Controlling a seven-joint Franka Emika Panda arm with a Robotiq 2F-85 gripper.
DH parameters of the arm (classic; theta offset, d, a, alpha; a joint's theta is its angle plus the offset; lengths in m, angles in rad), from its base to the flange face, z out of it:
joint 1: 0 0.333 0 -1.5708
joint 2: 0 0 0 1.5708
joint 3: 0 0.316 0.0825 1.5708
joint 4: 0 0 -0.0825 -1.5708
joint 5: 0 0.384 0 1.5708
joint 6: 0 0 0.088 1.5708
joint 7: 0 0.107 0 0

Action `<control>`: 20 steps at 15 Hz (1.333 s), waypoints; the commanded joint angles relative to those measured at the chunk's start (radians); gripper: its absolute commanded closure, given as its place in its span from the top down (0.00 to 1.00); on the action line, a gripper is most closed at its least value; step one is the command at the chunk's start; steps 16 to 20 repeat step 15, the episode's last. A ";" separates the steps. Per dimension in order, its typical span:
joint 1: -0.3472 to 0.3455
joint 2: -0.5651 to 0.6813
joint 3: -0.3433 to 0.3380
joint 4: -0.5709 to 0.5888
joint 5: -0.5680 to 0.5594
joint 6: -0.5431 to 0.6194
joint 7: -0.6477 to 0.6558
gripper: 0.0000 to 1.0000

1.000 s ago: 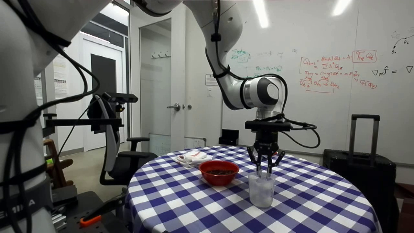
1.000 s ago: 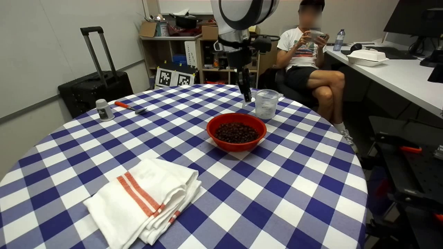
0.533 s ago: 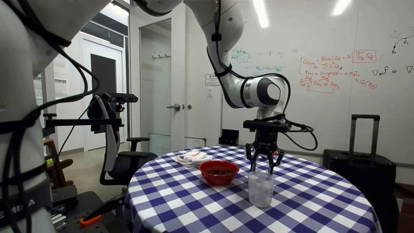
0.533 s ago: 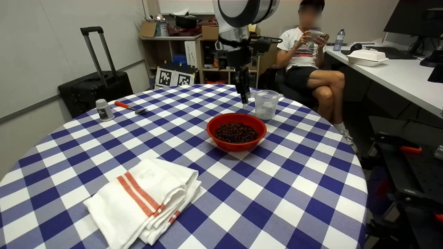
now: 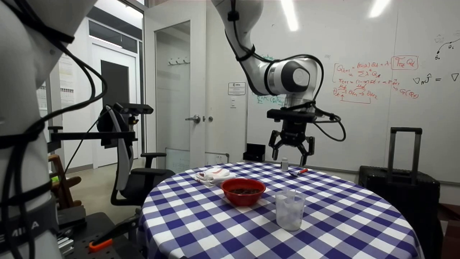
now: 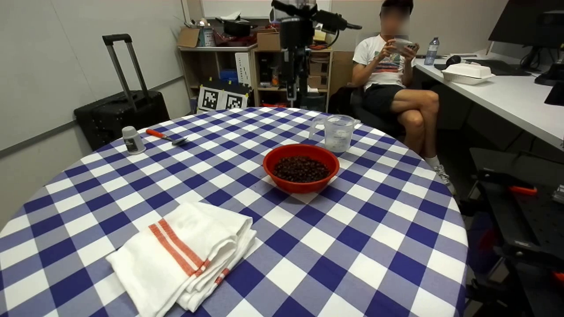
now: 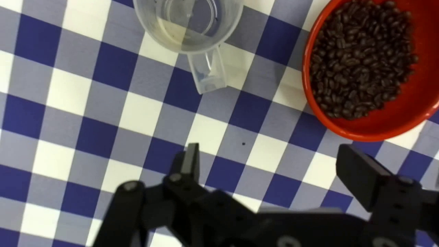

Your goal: Pour the contents in the jug into the red bowl

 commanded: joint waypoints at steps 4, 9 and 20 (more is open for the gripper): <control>0.081 -0.271 -0.015 -0.226 -0.011 0.021 0.173 1.00; 0.132 -0.413 -0.008 -0.357 -0.025 0.003 0.226 1.00; 0.145 -0.463 -0.012 -0.390 -0.008 -0.006 0.212 1.00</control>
